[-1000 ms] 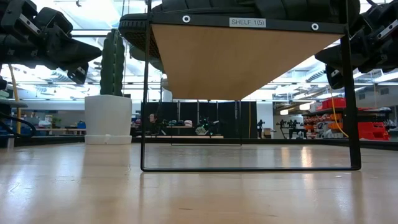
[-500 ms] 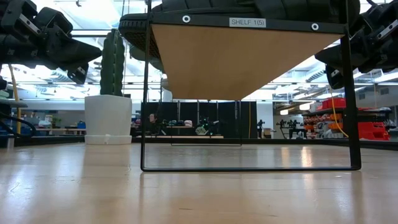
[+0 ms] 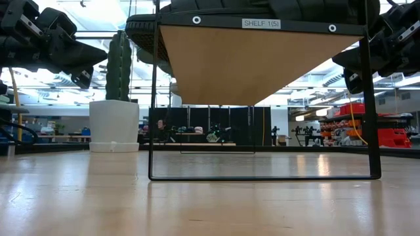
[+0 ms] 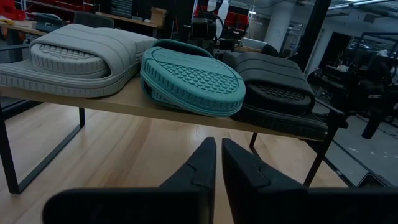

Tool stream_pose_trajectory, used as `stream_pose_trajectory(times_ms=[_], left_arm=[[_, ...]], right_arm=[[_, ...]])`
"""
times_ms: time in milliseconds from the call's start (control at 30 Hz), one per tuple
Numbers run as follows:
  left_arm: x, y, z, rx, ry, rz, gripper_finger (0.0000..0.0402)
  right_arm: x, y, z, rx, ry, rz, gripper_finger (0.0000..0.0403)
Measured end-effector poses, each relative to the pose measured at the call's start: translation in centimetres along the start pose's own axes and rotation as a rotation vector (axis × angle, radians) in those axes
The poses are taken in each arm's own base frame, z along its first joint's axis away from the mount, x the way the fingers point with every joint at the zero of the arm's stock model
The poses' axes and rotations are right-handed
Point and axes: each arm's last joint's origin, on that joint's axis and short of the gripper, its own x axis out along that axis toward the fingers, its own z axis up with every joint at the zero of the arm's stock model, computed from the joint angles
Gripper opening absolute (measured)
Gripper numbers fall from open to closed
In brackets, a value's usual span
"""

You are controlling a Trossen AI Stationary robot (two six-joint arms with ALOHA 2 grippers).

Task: Pick and place slippers onto the shelf
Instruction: Return to Home Position

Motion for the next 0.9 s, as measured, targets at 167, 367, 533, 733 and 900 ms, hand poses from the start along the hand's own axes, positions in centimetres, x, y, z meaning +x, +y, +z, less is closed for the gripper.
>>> stream_pose_trajectory(times_ms=[167, 367, 533, 733, 900], left_arm=[[0.0, 0.0, 0.0, 0.0, 0.0, 0.0, 0.0035], [0.0, 0.0, 0.01, 0.0, 0.0, 0.0, 0.0025], [0.0, 0.0, 0.01, 0.0, 0.0, 0.0, 0.0025], [0.0, 0.0, 0.0, 0.0, 0.0, 0.0, 0.0035], [0.0, 0.0, 0.0, 0.0, 0.0, 0.0, 0.0032]], right_arm=[[0.0, 0.0, 0.0, 0.0, 0.0, 0.0, 0.0014], [0.0, 0.0, 0.0, 0.0, 0.0, 0.0, 0.0014], [0.0, 0.0, 0.0, 0.0, 0.0, 0.0, 0.0014], [0.0, 0.0, 0.0, 0.0, 0.0, 0.0, 0.0014], [0.0, 0.0, 0.01, 0.0, 0.0, 0.0, 0.0014]])
